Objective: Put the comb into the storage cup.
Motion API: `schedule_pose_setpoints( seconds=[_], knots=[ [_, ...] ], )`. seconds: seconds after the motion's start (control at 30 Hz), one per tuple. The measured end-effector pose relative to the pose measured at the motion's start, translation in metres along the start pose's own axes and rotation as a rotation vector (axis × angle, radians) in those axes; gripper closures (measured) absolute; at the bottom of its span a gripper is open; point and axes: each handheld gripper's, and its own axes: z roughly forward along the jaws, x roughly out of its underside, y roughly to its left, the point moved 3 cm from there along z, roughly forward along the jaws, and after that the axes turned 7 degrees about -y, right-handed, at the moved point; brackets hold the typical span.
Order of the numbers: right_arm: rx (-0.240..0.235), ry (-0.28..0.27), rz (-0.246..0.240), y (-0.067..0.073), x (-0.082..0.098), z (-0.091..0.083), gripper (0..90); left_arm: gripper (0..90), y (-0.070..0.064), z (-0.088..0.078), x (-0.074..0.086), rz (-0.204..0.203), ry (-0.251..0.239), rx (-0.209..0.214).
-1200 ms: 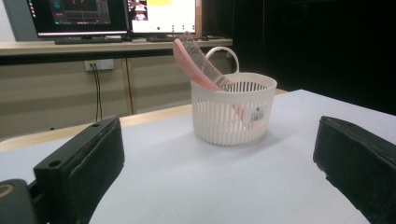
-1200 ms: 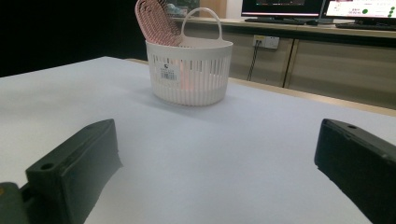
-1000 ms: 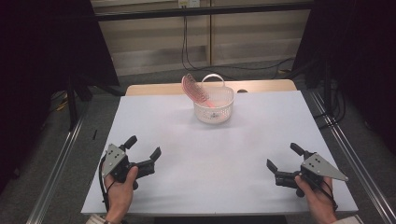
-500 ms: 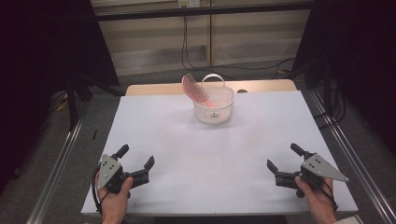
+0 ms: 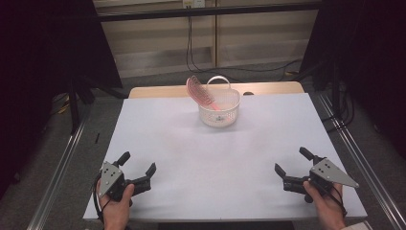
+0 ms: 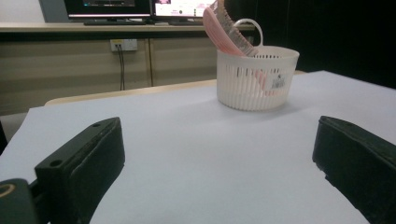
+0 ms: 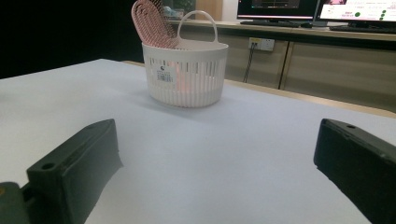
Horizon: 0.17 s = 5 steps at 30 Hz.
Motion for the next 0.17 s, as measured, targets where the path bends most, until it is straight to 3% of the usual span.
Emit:
schedule_pose_setpoints(
  seconds=[0.17],
  knots=[
    [0.0,-0.006,-0.005,-0.0007,-0.0004,0.0007,0.0,2.0,-0.0022,0.0006,0.0006,-0.016,0.017,0.026]
  ],
)
